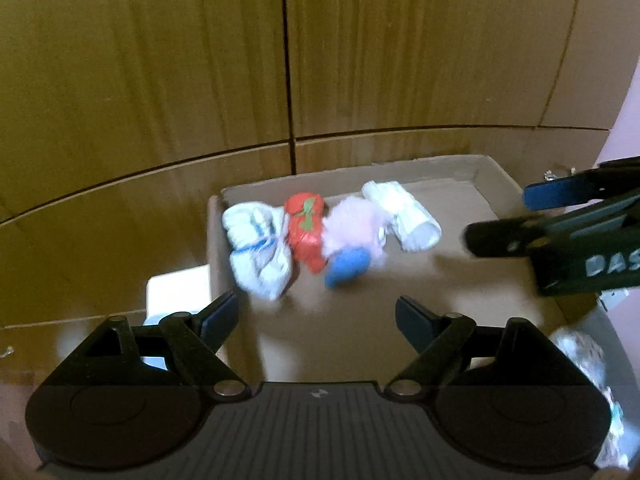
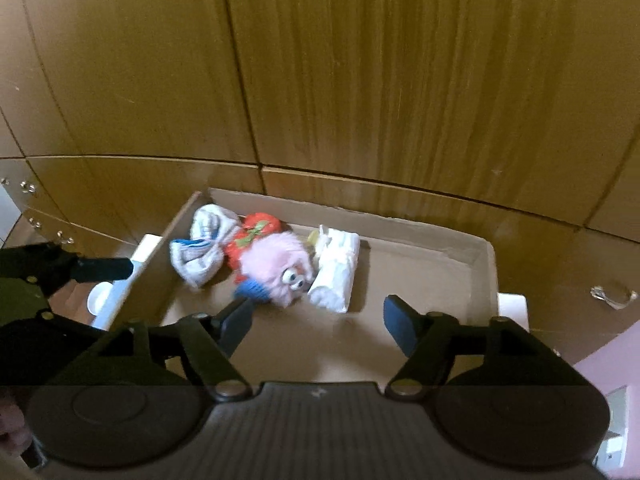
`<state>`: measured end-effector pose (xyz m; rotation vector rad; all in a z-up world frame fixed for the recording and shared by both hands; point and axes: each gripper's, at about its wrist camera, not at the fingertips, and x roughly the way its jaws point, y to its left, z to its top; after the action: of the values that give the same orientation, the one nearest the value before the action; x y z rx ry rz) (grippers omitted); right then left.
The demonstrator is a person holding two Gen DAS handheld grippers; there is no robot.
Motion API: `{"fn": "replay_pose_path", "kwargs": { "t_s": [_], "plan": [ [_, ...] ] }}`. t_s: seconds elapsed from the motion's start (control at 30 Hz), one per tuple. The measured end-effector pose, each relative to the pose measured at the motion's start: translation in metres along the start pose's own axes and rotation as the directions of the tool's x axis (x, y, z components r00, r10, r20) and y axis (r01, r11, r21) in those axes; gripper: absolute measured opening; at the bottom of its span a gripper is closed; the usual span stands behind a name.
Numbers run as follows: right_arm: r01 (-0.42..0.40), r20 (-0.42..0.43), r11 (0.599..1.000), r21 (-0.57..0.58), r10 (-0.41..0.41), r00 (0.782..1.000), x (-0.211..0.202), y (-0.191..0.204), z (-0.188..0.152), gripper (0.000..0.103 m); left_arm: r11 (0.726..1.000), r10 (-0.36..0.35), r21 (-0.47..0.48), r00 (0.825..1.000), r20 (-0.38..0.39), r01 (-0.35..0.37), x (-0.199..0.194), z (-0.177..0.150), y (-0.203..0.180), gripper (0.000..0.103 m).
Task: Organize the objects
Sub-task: 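Lower both held items into the tray beside the first bundles and release, then grasp the white patterned sock roll with left tool while right grasps red bag bundle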
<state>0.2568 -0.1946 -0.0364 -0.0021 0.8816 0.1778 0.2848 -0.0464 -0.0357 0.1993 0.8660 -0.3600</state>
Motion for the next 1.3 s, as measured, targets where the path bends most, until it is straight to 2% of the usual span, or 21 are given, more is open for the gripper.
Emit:
{"fn": "replay_pose_path", "kwargs": {
  "t_s": [0.17,0.37,0.47,0.63,0.77,0.8,1.0,1.13,1.27,1.3],
  "plan": [
    [-0.005,0.068,1.0,0.029,0.003,0.998,-0.055,0.008,-0.05,0.074,1.0,0.009,0.007,0.997,0.071,-0.01,-0.048,-0.039,-0.002,0.093],
    [0.013,0.166,0.997,0.07,-0.024,0.986,-0.114,0.015,-0.144,0.079,1.0,-0.003,0.014,0.991,0.13,0.001,-0.083,-0.101,-0.007,0.096],
    [0.039,0.192,0.997,0.069,-0.052,0.98,-0.125,0.03,-0.192,0.079,1.0,0.002,0.024,0.988,0.154,-0.005,-0.089,-0.131,-0.011,0.096],
    [-0.005,0.179,0.999,0.045,-0.004,0.984,-0.112,0.055,-0.247,0.078,0.999,-0.016,0.031,0.984,0.176,0.01,-0.088,-0.165,-0.015,0.096],
    [0.048,0.187,0.999,0.021,-0.051,0.981,-0.098,0.072,-0.263,0.073,0.998,-0.032,0.067,0.979,0.2,0.019,-0.08,-0.176,-0.019,0.094],
    [0.048,0.188,0.999,0.026,-0.052,0.981,-0.095,0.074,-0.265,0.069,0.997,-0.031,0.075,0.98,0.197,0.016,-0.077,-0.177,-0.02,0.092],
    [0.105,0.218,0.994,0.005,-0.104,0.97,-0.088,0.078,-0.266,0.069,0.997,-0.031,0.07,0.983,0.183,0.019,-0.061,-0.175,-0.018,0.092],
    [0.112,0.22,0.994,0.003,-0.11,0.969,-0.083,0.074,-0.273,0.068,0.997,-0.026,0.078,0.985,0.173,0.012,-0.05,-0.17,-0.021,0.091],
    [0.135,0.217,0.991,0.007,-0.133,0.967,-0.08,0.073,-0.274,0.061,0.996,-0.03,0.093,0.985,0.171,0.014,-0.042,-0.167,-0.02,0.089],
    [0.14,0.215,0.99,0.004,-0.138,0.967,-0.078,0.073,-0.274,0.059,0.995,-0.034,0.096,0.985,0.169,0.018,-0.04,-0.167,-0.02,0.086]
  ]
}}
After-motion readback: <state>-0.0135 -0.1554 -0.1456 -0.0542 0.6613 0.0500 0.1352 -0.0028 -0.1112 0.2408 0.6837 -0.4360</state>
